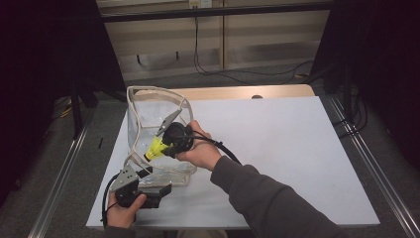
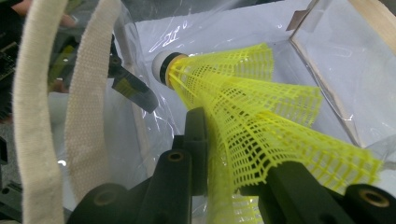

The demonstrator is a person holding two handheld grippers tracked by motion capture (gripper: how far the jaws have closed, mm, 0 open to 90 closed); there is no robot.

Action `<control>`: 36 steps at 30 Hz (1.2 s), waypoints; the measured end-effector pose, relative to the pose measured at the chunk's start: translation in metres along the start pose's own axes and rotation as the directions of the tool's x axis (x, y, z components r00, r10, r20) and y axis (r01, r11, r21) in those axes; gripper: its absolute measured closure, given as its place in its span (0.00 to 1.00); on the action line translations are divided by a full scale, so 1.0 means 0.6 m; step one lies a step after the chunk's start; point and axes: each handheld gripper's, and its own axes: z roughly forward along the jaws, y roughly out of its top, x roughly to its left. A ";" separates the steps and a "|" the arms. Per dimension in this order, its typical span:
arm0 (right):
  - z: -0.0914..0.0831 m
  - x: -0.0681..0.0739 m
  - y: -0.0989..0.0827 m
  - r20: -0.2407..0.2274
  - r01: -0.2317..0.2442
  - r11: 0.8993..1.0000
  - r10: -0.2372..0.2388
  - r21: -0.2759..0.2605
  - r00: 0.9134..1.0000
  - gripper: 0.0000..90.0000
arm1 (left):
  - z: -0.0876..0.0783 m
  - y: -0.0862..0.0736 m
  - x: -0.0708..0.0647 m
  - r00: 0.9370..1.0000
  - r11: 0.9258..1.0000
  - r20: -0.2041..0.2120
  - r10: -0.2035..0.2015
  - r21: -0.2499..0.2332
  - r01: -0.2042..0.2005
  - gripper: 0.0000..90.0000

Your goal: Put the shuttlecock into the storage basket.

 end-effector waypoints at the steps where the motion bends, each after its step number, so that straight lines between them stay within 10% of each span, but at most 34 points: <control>1: 0.002 0.000 -0.001 -0.003 -0.001 1.000 0.001 0.001 1.000 0.88 | 0.000 0.000 0.000 1.000 1.000 0.000 0.000 0.000 0.000 0.04; 36: 0.019 0.007 -0.008 0.009 0.033 0.996 -0.034 0.086 0.999 0.85 | 0.000 0.000 -0.001 1.000 1.000 -0.001 0.000 -0.002 0.000 0.04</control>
